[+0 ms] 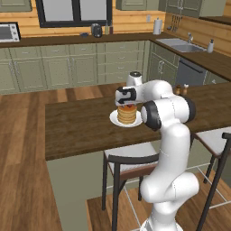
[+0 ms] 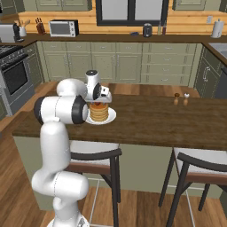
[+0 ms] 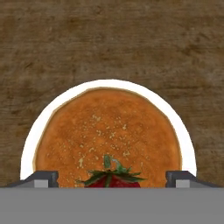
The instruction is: Take the strawberry from the fridge and place it on top of the pancake, located on the dining counter.
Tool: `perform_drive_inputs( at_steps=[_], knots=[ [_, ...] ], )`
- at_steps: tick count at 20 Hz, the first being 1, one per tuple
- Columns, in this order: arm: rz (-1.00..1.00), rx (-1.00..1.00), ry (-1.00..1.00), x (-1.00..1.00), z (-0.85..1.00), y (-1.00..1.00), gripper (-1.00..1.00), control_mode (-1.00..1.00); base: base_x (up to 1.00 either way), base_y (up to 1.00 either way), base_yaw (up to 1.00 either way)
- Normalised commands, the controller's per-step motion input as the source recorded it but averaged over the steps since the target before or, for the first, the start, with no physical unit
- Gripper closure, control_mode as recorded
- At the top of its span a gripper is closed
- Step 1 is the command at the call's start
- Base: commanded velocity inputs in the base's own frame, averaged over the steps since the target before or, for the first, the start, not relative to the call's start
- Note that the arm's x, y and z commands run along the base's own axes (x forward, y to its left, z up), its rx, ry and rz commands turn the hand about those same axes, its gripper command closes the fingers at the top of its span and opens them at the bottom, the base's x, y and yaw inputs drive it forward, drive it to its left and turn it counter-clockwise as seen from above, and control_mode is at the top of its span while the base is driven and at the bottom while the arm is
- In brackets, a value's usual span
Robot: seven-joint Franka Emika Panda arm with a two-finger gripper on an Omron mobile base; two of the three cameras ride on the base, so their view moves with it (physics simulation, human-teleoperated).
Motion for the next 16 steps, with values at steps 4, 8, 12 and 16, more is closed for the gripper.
perform_drive_inputs(
  at_steps=[4, 8, 12, 16],
  knots=[
    [0.0, -0.02, 0.0, 0.0, 0.17, 0.0, -1.0, -1.0, 0.0, 0.0, 0.0],
    [0.0, -0.06, -0.05, -0.18, 0.59, 0.11, -1.0, -1.0, 0.0, 0.0, 0.0],
    [0.0, -0.09, -0.16, -0.57, 0.84, 0.15, -1.0, -1.0, 0.0, 0.0, 0.0],
    [0.0, -0.1, -0.14, -0.93, 0.7, 0.33, -1.0, -1.0, 0.0, 0.0, 0.0]
  ],
)
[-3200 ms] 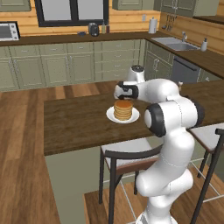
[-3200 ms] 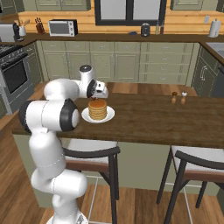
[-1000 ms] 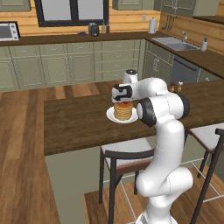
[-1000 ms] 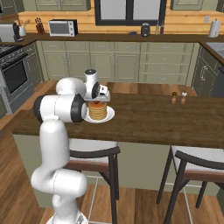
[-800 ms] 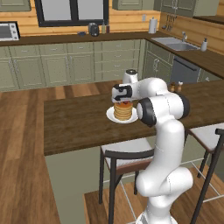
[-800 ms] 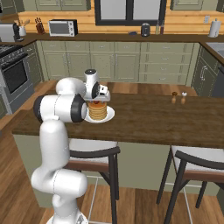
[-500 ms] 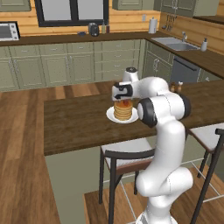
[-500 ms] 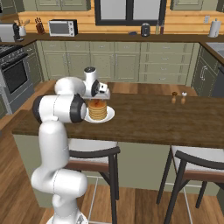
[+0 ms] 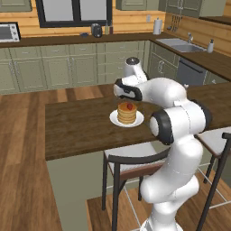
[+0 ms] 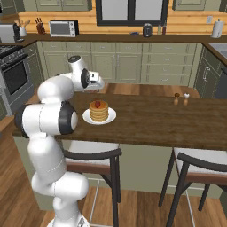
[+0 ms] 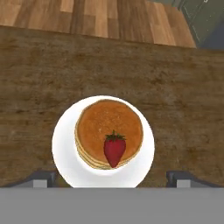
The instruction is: Take the strawberry from the fridge and place it on top of the pancake, located on the dining counter.
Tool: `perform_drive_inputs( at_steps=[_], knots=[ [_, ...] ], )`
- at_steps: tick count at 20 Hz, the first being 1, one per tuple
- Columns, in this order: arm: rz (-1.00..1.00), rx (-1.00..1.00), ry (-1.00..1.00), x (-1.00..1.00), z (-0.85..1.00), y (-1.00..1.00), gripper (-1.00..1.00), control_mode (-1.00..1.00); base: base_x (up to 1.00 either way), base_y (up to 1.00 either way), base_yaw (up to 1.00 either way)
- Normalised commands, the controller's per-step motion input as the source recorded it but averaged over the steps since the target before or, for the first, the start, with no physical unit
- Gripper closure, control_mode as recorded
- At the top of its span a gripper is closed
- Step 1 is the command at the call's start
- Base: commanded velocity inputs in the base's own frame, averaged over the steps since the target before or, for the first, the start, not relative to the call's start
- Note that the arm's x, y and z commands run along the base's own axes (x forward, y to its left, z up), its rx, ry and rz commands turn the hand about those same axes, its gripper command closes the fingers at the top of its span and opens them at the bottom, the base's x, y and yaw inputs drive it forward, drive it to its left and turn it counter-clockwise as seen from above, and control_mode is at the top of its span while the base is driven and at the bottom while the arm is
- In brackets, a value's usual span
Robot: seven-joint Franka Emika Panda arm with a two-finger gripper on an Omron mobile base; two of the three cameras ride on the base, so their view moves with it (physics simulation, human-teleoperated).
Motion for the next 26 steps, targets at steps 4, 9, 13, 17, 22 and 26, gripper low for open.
perform_drive_inputs(
  at_steps=[4, 9, 13, 17, 22, 26],
  knots=[
    [0.01, -0.11, -0.02, -1.0, 0.23, 0.46, -1.0, -1.0, 0.0, 0.0, 0.0],
    [0.03, -0.06, 0.0, -1.0, 0.17, 0.31, -1.0, -1.0, 0.0, 0.0, 0.0],
    [0.0, -0.01, 0.0, -1.0, 0.13, 0.14, -1.0, -1.0, 0.0, 0.0, 0.0],
    [0.03, -0.1, 0.0, -1.0, 0.29, 0.57, -1.0, -1.0, 0.0, 0.0, 0.0],
    [0.04, -0.09, 0.0, -1.0, 0.03, 0.57, -1.0, -1.0, 0.0, 0.0, 0.0],
    [0.02, -0.04, 0.0, -1.0, 0.0, 0.31, -1.0, -1.0, 0.0, 0.0, 0.0]
  ],
)
